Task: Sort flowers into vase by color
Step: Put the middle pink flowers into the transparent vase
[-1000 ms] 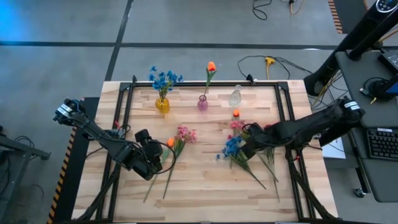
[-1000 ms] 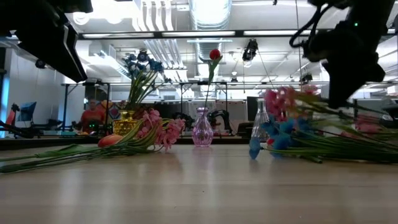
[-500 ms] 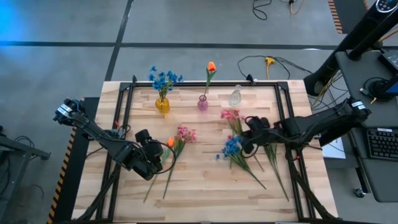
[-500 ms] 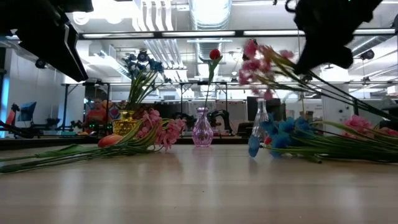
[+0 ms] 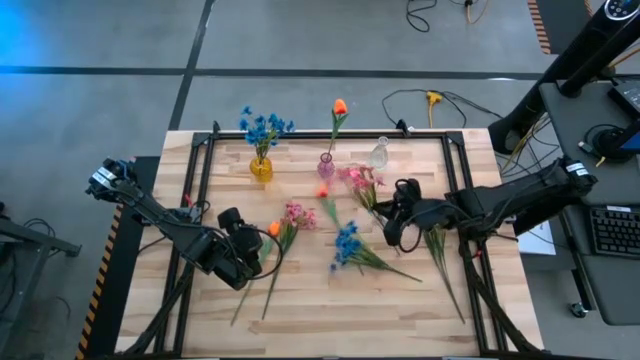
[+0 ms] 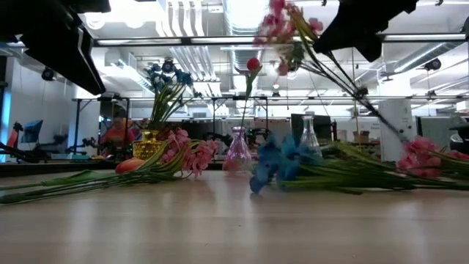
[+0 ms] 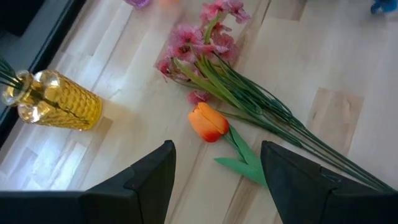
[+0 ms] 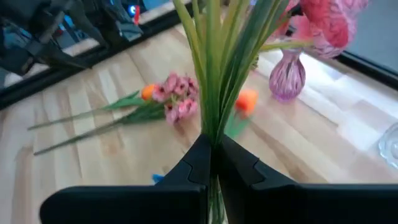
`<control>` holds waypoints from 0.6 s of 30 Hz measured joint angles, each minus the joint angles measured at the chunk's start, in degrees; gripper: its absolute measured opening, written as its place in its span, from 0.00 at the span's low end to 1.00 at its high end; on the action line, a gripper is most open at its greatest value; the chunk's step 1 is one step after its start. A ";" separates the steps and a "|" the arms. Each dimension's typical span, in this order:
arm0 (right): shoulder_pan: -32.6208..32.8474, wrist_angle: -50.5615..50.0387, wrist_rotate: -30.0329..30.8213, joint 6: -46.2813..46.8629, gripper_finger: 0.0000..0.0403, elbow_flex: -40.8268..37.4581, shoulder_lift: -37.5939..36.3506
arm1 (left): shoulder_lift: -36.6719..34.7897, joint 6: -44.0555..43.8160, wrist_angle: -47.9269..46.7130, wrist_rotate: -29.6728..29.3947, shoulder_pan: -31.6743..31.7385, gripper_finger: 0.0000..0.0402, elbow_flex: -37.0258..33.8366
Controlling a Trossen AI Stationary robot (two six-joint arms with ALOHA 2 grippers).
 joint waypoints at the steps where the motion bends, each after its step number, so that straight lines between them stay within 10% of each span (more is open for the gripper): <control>1: 0.00 0.71 0.25 -0.45 0.03 0.00 -0.27 | 0.02 0.02 0.01 -0.20 0.00 0.54 0.00; 18: -2.06 20.67 7.26 -24.04 0.03 0.00 -5.60 | 0.02 1.55 1.22 -0.32 0.02 0.54 0.00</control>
